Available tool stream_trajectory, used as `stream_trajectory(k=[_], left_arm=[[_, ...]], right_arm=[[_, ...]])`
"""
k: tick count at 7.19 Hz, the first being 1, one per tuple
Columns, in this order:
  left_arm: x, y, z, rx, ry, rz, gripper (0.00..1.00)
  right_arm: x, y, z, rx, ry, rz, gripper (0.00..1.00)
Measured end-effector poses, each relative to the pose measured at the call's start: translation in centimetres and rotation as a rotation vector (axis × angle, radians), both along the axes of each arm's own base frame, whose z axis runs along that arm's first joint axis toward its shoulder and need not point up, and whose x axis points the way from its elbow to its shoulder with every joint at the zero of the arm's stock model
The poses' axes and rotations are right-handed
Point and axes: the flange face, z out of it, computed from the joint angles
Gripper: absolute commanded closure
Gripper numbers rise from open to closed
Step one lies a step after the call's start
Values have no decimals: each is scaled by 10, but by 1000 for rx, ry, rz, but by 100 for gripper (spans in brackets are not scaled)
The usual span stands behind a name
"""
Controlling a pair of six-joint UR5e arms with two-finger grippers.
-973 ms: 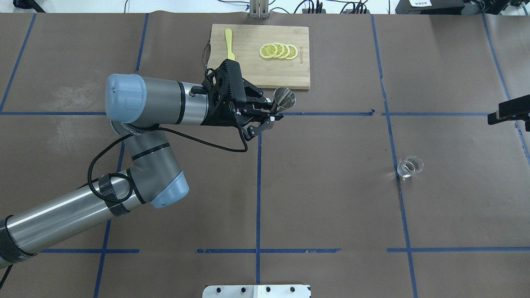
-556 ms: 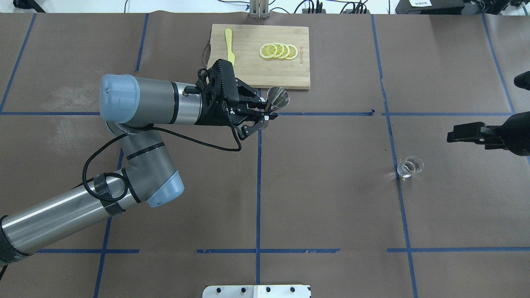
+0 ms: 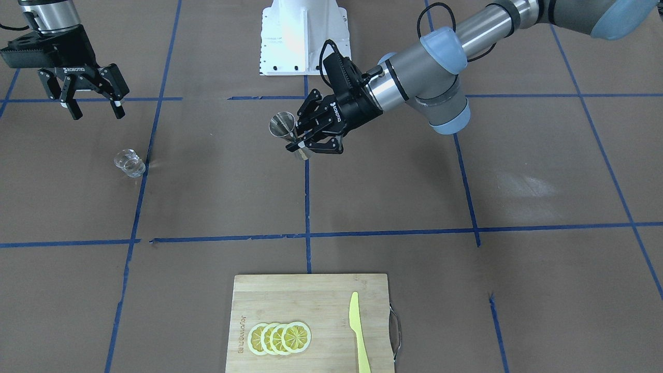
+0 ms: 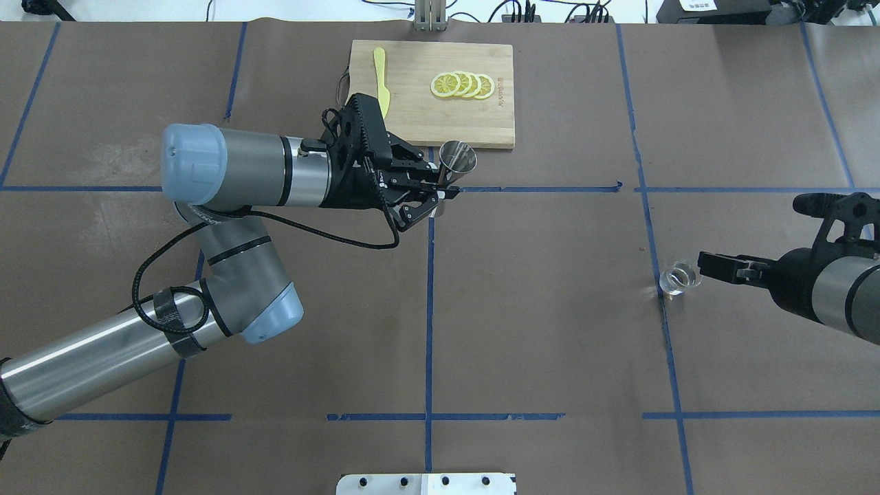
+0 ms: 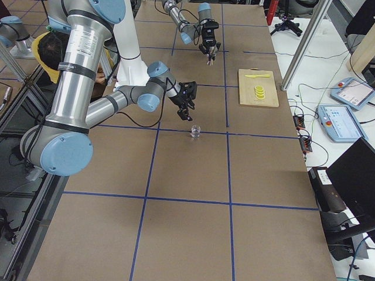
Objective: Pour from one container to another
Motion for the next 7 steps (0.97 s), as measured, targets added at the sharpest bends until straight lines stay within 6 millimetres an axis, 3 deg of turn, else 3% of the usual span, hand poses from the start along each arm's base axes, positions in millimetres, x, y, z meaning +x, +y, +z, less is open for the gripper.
stream_trajectory(k=[3, 5, 7], left_arm=[[-14, 12, 15, 47, 98, 9, 100], [-16, 15, 19, 60, 118, 7, 100], [-14, 15, 22, 58, 116, 6, 100]], right_arm=[[-28, 21, 2, 54, 5, 59, 0], [-41, 26, 14, 92, 25, 97, 0], [-61, 27, 62, 181, 46, 169, 0]])
